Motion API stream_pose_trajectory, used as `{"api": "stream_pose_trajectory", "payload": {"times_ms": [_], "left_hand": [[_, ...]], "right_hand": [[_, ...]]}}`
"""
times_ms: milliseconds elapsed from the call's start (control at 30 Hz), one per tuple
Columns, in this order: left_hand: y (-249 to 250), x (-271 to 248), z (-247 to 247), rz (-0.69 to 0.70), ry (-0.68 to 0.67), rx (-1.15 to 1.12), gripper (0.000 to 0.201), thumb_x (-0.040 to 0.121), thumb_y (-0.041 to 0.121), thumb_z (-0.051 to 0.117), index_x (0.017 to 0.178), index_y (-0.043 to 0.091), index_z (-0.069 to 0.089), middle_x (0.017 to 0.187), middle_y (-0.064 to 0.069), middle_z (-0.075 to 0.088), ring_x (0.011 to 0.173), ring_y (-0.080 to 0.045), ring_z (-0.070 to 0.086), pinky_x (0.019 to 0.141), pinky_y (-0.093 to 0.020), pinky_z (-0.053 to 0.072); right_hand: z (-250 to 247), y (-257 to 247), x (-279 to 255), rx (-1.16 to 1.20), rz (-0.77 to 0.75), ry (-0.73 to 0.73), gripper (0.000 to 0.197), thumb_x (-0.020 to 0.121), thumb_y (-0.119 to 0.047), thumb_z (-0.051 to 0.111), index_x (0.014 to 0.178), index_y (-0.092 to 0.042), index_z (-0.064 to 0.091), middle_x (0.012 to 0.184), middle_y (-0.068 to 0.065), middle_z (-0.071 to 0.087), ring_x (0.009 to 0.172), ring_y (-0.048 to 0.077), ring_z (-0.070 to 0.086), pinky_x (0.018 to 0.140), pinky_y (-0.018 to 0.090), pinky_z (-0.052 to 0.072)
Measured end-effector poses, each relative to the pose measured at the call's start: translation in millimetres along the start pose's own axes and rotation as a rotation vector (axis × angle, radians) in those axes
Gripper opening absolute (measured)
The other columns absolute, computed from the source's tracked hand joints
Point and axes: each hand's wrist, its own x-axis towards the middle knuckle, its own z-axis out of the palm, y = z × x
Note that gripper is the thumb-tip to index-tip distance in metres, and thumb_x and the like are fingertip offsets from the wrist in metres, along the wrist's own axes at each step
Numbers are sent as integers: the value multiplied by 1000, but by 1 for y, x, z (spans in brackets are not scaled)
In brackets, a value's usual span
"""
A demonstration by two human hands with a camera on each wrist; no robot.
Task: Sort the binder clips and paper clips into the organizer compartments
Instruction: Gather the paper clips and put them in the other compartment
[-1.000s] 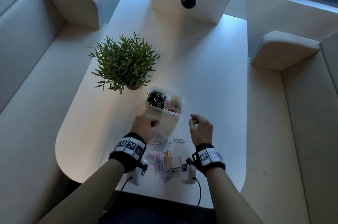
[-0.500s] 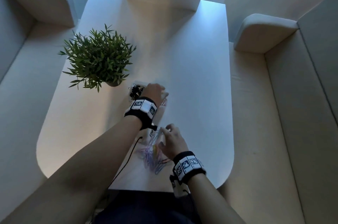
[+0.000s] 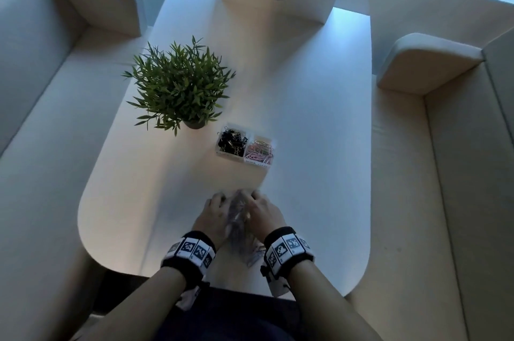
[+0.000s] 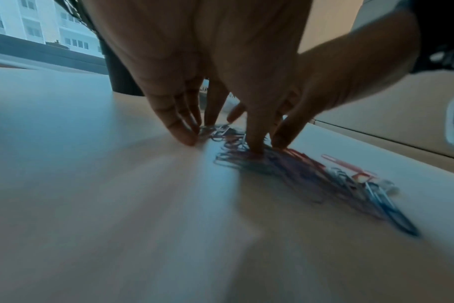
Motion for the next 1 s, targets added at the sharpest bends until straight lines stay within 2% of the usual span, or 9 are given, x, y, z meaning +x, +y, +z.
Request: {"api": "stream_pose_trajectory", "payload": {"times_ms": [100, 167, 267, 400, 567, 700, 833, 900, 1000], "left_hand": [[7, 7, -6, 16, 57, -78, 42, 76, 2, 58, 118, 4, 56, 122, -17, 55, 107, -36, 52, 96, -38, 45], [11, 11, -14, 66, 98, -125, 41, 76, 2, 55, 117, 6, 58, 119, -15, 61, 108, -34, 55, 98, -38, 44], [10, 15, -25, 106, 152, -188, 31, 75, 3, 58, 105, 5, 63, 108, -17, 65, 101, -33, 59, 94, -38, 47], [11, 17, -39, 103, 150, -178, 23, 71, -4, 61, 93, 2, 65, 104, -21, 65, 99, -35, 60, 87, -36, 48], [-7, 24, -41, 106, 98, -136, 16, 72, -5, 58, 86, 1, 65, 103, -18, 62, 99, -31, 57, 85, -34, 48], [-11, 22, -40, 148, 106, -114, 7, 73, 8, 58, 79, 6, 60, 91, -10, 55, 82, -25, 52, 72, -38, 52], [-10, 15, -30, 160, 26, 43, 40, 71, 35, 62, 99, 8, 59, 104, -8, 49, 92, -23, 48, 82, -31, 48], [-9, 14, -25, 120, -15, 103, 43, 77, 35, 63, 110, 8, 57, 116, -10, 48, 102, -27, 49, 91, -34, 48], [-4, 12, -26, 30, -51, 135, 34, 85, 20, 57, 117, 9, 54, 130, -12, 43, 117, -31, 44, 98, -36, 45]], "right_hand": [[0, 1, 12, -27, -20, 33, 31, 84, 0, 51, 113, -10, 49, 106, 11, 51, 90, 30, 52, 65, 38, 52], [3, 3, 18, -38, -36, 55, 12, 84, -4, 56, 93, -12, 56, 92, 7, 49, 77, 25, 52, 56, 29, 45], [10, 8, 26, -3, -66, 84, 4, 82, -8, 63, 79, -11, 64, 84, 8, 53, 67, 24, 54, 56, 31, 51], [8, 13, 26, -14, -85, 107, 9, 75, 0, 66, 71, -9, 67, 72, 9, 57, 61, 26, 55, 52, 33, 52], [0, 23, 15, -24, -71, 163, 20, 68, 9, 71, 69, -11, 66, 62, 5, 58, 53, 22, 53, 45, 25, 48], [-25, 27, 3, 126, -43, 337, 7, 81, -3, 68, 76, -8, 70, 66, 7, 62, 52, 20, 56, 51, 27, 50], [-71, 28, 9, 210, 19, 501, 9, 85, -12, 67, 79, -6, 73, 66, 9, 65, 54, 22, 57, 54, 27, 47], [-90, 29, 27, 147, 70, 508, 10, 84, -8, 66, 77, -5, 72, 66, 10, 64, 56, 24, 57, 55, 26, 45], [-105, 23, 53, -25, 142, 411, 16, 84, 6, 57, 75, -1, 69, 69, 13, 61, 57, 25, 55, 55, 26, 46]]}}
